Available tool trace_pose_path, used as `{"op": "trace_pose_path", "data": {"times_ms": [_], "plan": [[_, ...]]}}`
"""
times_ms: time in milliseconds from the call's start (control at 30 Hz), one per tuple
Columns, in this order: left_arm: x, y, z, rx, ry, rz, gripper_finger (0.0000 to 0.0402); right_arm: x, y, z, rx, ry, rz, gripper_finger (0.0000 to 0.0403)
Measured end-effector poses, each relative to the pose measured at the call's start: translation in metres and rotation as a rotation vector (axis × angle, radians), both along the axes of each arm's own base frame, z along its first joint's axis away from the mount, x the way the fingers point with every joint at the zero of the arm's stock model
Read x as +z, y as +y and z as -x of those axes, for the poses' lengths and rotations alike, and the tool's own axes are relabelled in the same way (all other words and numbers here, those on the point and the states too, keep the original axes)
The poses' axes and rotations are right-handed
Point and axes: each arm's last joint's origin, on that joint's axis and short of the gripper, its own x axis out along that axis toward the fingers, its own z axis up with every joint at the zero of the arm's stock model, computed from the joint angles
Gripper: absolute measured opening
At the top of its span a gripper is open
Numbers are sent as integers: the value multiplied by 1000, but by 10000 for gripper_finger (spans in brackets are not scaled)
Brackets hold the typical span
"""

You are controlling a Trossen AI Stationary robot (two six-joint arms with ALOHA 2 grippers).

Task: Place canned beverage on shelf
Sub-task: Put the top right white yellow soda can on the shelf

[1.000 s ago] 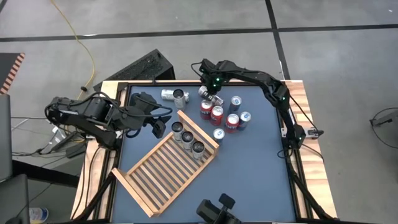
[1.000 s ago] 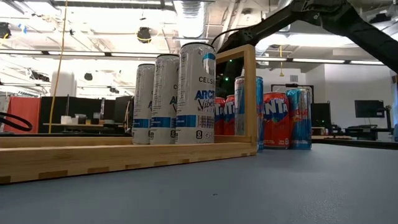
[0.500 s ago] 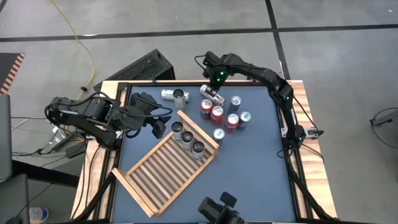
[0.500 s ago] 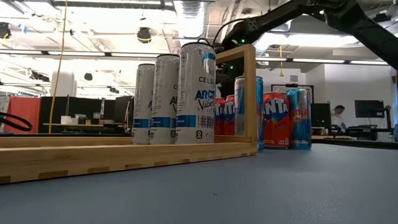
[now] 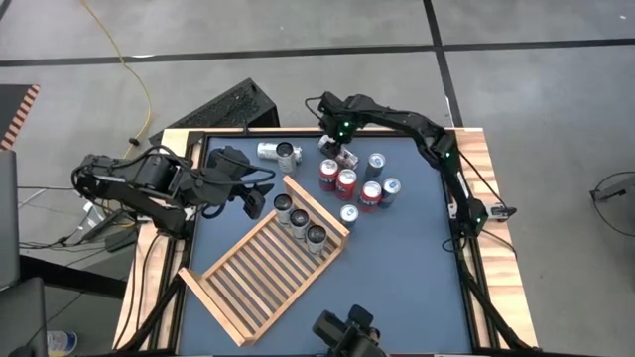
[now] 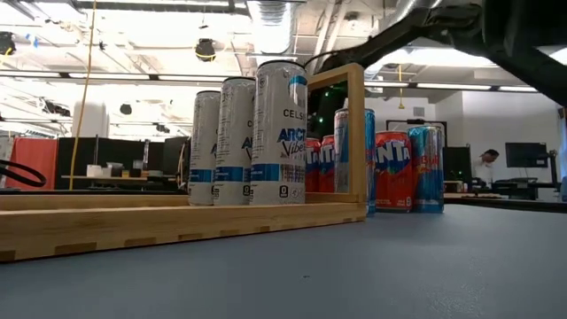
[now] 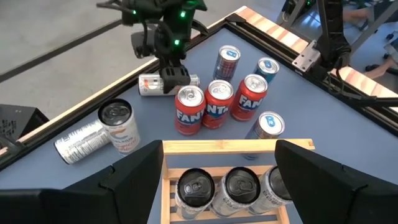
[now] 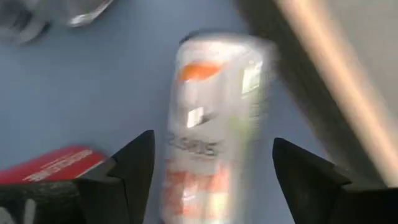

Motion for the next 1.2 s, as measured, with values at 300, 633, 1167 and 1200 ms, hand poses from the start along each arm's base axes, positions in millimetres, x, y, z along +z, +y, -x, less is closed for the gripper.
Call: {"op": "trace_pose_path", "data": {"times_ms": [300, 633, 1167, 1200], "plan": [[-1, 7, -1, 21, 9, 7, 297, -34, 2, -2, 34, 99, -110, 273], [-1, 9, -1, 20, 26, -9, 297, -31, -2, 7, 33, 132, -138, 170], [4, 9, -2, -7, 7, -85, 297, 116, 9, 37, 9, -309, 73, 170], [6, 9, -3, -17, -3, -98, 297, 131, 13, 42, 12, -337, 95, 170]]}}
